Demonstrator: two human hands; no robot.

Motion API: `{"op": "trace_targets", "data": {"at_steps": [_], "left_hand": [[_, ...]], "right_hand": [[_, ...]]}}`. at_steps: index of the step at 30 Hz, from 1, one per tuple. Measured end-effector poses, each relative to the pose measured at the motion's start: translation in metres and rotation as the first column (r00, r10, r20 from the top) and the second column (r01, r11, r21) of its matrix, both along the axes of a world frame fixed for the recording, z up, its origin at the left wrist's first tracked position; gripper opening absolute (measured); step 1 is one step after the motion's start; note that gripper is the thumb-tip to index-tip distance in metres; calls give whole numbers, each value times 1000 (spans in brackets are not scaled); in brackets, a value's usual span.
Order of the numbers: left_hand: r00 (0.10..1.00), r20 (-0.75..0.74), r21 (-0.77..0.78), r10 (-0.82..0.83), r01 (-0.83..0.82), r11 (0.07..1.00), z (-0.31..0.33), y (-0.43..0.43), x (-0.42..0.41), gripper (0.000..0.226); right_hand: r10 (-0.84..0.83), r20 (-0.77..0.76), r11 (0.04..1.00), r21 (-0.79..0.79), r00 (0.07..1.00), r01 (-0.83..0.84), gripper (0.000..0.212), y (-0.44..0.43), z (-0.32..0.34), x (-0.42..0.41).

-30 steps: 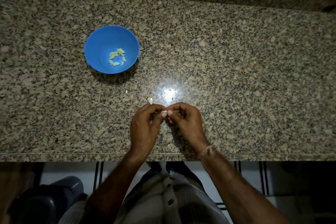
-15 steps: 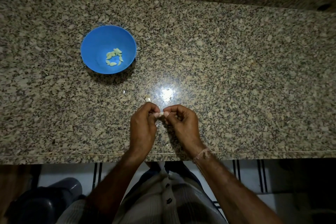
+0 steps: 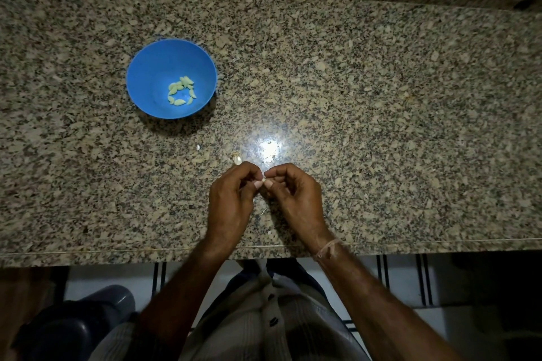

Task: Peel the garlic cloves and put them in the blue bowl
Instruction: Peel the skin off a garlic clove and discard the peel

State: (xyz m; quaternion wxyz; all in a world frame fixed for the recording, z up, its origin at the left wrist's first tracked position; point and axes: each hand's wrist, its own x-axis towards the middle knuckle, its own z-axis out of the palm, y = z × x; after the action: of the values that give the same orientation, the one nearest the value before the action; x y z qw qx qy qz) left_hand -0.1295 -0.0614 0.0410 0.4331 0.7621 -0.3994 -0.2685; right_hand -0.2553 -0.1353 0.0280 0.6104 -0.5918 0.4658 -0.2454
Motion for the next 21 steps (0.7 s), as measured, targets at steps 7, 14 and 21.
{"op": "trace_targets", "data": {"at_steps": [7, 14, 21], "left_hand": [[1000, 18, -3, 1, -1, 1000, 0, 0, -2, 19], [1000, 26, 12, 6, -6, 1000, -2, 0, -4, 22], [986, -117, 66, 123, -115, 991, -13, 5, -10, 21]], "right_hand": [[37, -28, 997, -67, 999, -39, 11, -1, 2, -2], [48, -62, 993, -103, 997, -55, 8, -1, 0, -3], [-27, -25, 1000, -7, 999, 27, 10, -1, 0, -2]]}}
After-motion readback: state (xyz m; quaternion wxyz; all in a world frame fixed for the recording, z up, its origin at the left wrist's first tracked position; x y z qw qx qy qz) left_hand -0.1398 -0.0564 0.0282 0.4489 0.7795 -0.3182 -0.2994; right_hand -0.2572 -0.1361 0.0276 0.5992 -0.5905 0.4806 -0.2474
